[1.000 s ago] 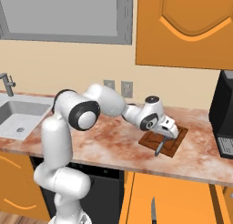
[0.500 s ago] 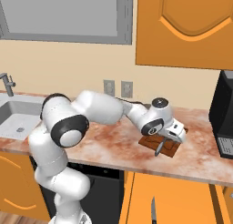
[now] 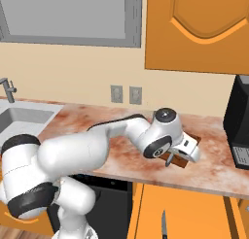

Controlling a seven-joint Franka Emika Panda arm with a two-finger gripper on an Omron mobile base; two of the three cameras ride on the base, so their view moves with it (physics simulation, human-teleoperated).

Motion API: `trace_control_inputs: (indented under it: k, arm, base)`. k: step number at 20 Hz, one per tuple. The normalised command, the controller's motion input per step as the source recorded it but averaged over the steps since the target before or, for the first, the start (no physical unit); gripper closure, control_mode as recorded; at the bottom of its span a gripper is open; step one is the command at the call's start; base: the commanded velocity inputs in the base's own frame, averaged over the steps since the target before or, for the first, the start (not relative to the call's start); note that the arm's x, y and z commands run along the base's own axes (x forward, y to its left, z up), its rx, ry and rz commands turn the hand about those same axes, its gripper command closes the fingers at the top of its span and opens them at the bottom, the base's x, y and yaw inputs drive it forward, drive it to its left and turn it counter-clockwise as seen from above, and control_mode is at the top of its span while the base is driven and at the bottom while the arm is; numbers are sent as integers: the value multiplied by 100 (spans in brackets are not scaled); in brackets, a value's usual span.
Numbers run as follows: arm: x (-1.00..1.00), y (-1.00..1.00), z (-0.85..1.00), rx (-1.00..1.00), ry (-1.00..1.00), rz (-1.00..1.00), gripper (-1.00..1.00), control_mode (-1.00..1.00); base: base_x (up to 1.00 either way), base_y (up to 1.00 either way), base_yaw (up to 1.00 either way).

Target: Open the drawer on the right and place the cutting tools on the cutting board.

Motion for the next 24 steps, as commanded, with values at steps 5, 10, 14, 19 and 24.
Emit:
trace_control_inputs:
  k: [5,10,14,19,24]
  arm:
    - [-93,13,46,0,21,0,-100,-100]
    - [-88,13,1,0,22,1,-100,-100]
    - [-99,12,0,3,14,5,-100,-100]
    - [-79,25,-7,11,10,8,-100,-100]
    - [-13,40,-20,14,8,10,-100,-100]
  base:
    - [0,0,0]
    - [0,0,0]
    - [0,0,0]
    - [0,0,0]
    - [0,0,0]
